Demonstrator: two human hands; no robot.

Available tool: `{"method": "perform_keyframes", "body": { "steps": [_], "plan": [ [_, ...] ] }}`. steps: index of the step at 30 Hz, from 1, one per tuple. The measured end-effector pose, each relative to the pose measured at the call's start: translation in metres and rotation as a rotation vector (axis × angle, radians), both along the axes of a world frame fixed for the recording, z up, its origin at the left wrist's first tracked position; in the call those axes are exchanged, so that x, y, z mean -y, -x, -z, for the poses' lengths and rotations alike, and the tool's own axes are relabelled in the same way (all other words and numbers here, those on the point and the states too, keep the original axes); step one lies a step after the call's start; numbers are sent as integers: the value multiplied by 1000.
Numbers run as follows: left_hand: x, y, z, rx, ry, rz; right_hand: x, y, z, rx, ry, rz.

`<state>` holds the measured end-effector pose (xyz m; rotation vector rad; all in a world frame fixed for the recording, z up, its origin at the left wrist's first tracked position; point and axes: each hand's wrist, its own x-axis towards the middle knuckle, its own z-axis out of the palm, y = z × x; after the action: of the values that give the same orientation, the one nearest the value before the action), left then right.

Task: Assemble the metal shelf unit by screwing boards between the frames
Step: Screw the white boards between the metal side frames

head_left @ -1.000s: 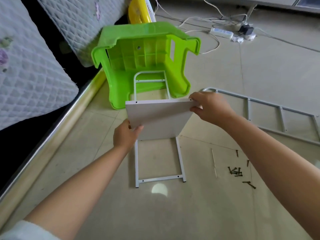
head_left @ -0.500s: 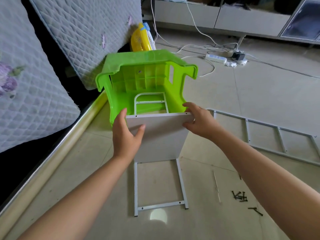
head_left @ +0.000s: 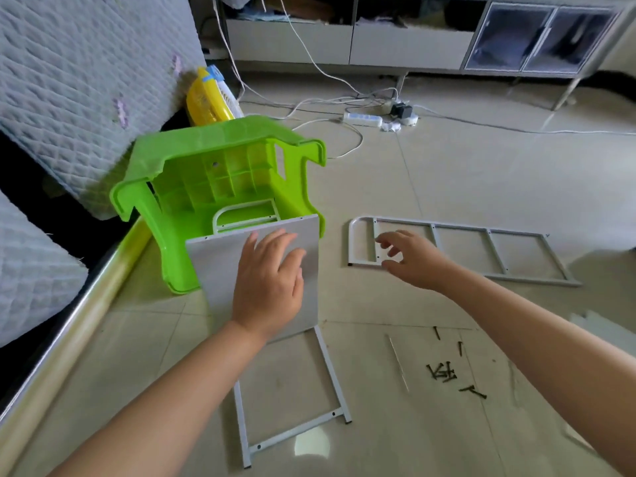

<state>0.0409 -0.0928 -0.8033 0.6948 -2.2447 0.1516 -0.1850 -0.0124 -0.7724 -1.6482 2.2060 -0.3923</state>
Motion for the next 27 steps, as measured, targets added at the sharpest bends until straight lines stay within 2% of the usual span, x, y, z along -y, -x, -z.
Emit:
{"method": "perform_keyframes", "body": {
  "steps": [9,14,17,27],
  "plan": [
    [-34,101,25,359,-274,31,-67,106,68,-91,-244,121],
    [-50,139,61,711,-601,-182,-65,145,124,-113,-347,148],
    [-61,148,85,844,-751,-260,-53,158,156,-122,-370,149],
    [-79,140,168,1032,-1081,-291,7,165,204,-221,-373,36]
  ]
}}
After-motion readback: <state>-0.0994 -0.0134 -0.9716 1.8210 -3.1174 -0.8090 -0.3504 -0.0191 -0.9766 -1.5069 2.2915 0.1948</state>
